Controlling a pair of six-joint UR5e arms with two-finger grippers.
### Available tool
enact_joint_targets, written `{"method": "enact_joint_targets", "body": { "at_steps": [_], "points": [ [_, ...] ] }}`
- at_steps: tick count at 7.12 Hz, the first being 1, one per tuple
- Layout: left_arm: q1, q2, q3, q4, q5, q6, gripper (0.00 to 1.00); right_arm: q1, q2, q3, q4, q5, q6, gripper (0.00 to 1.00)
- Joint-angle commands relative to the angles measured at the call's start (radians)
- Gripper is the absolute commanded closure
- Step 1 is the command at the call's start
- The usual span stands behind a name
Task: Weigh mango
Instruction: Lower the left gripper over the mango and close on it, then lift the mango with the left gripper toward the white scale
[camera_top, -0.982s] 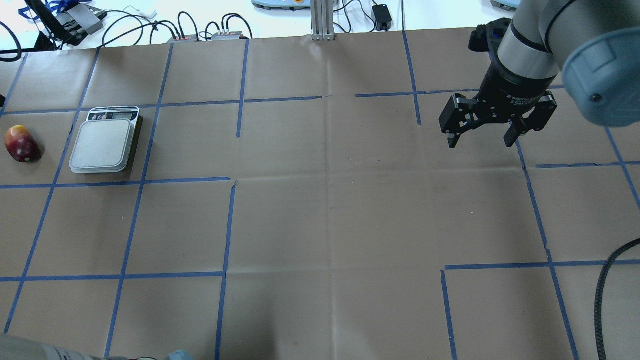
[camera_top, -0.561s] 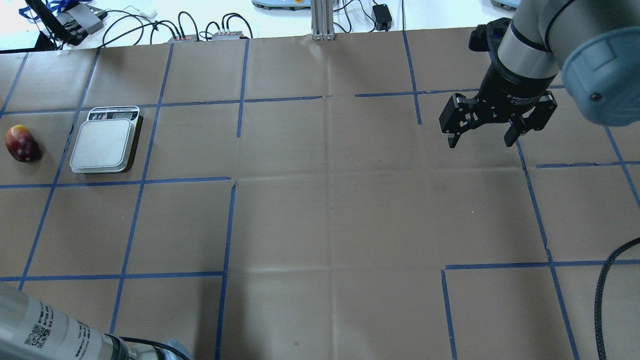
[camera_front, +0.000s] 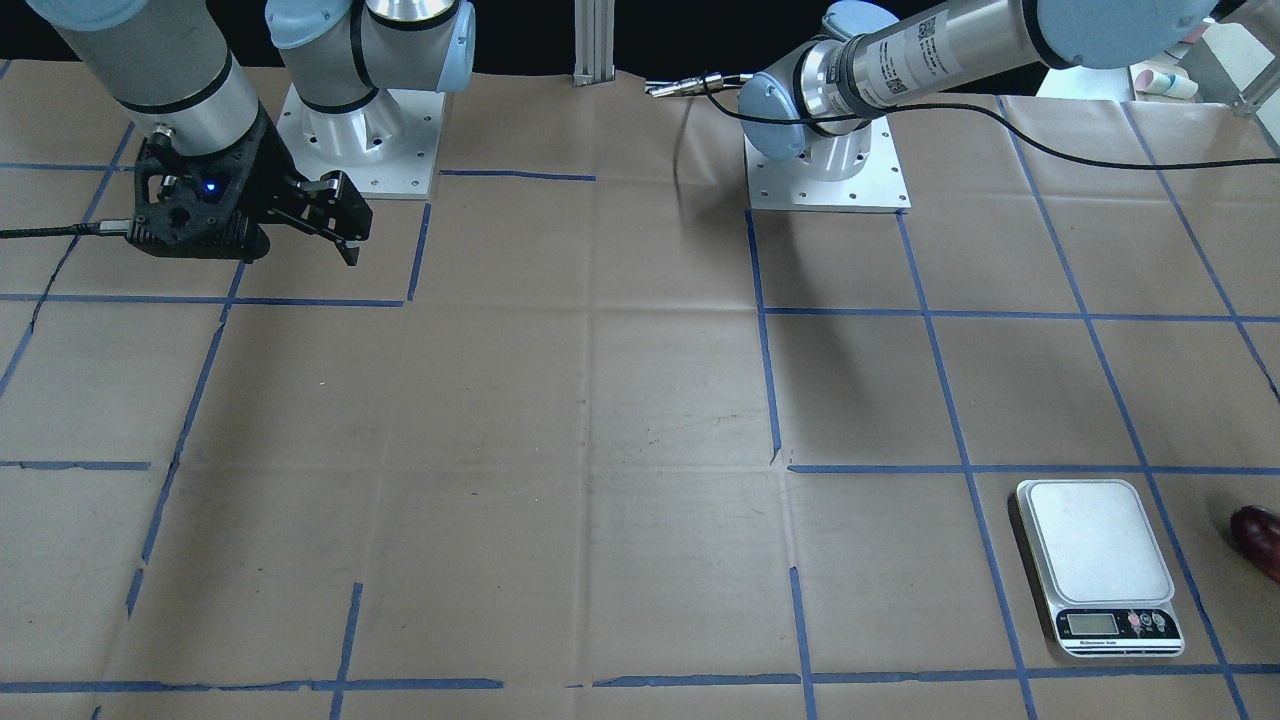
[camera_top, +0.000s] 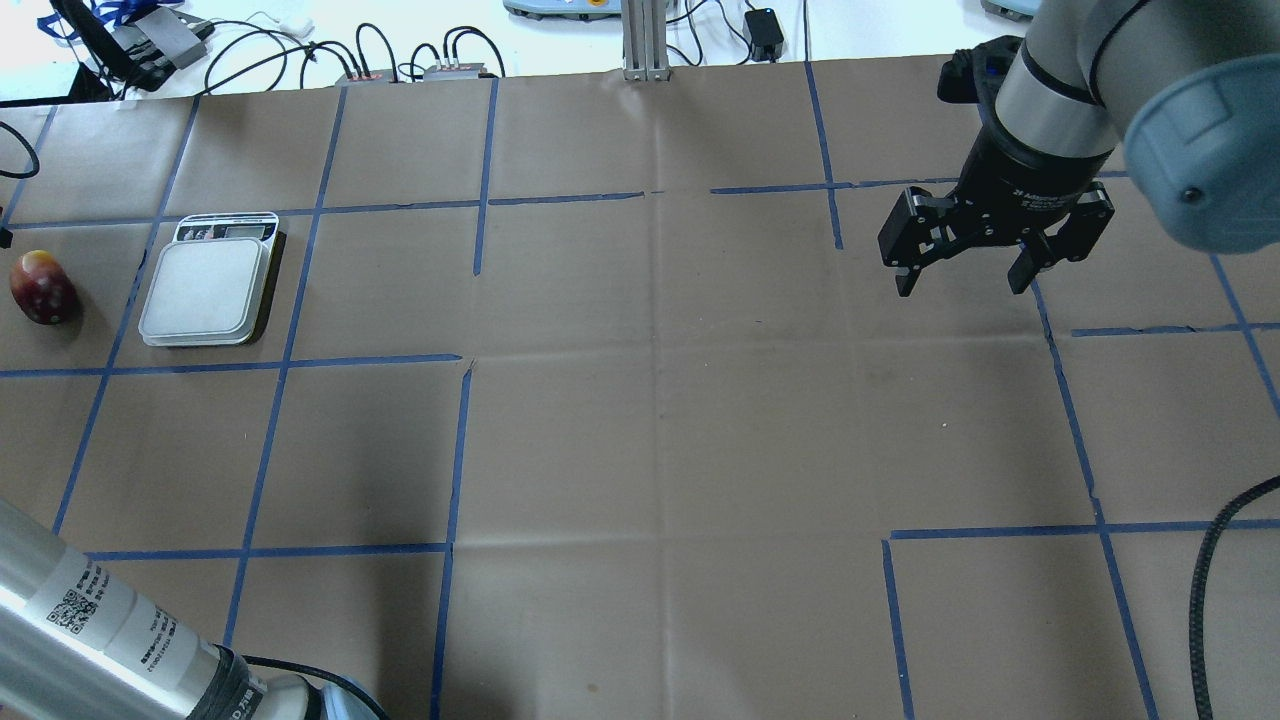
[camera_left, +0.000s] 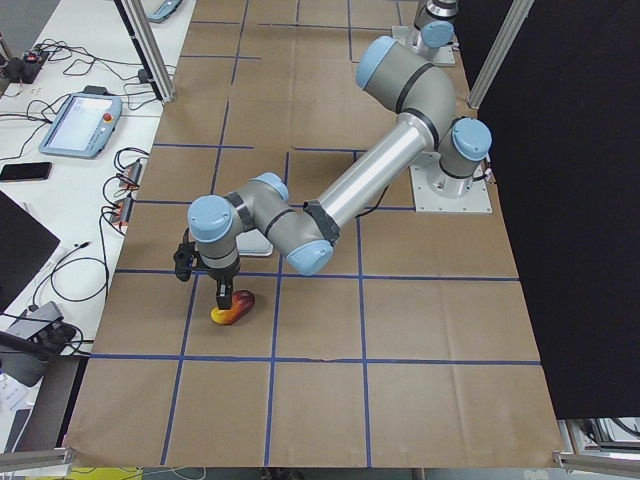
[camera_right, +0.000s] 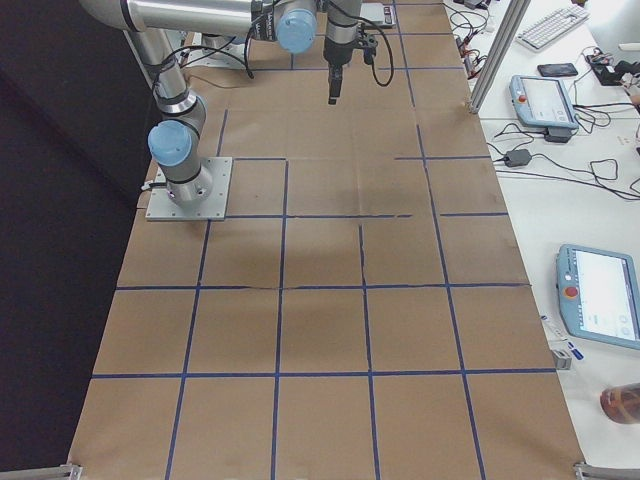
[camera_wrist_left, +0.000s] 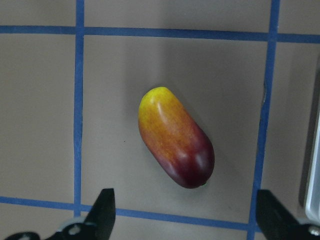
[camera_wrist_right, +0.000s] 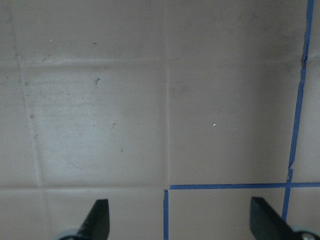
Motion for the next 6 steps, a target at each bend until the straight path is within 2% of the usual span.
{"method": "enact_joint_targets", "body": {
  "at_steps": [1, 3, 5, 6],
  "points": [
    [-0.005, -0.068, -0.01, 0.037, -0.001, -0.06, 0.0, 0.0, 0.0, 0.0, 0.0, 0.0, 0.0, 0.0],
    [-0.004, -0.14, -0.01, 0.105, 0.0, -0.069, 0.0, 0.0, 0.0, 0.0, 0.0, 0.0, 0.0, 0.0],
    [-0.005, -0.162, -0.007, 0.122, 0.009, -0.068, 0.01, 0.0, 0.0, 0.0, 0.0, 0.0, 0.0, 0.0],
    [-0.004, -0.162, -0.001, 0.119, 0.014, -0.068, 0.18, 0.0, 0.0, 0.0, 0.0, 0.0, 0.0, 0.0]
  ]
}}
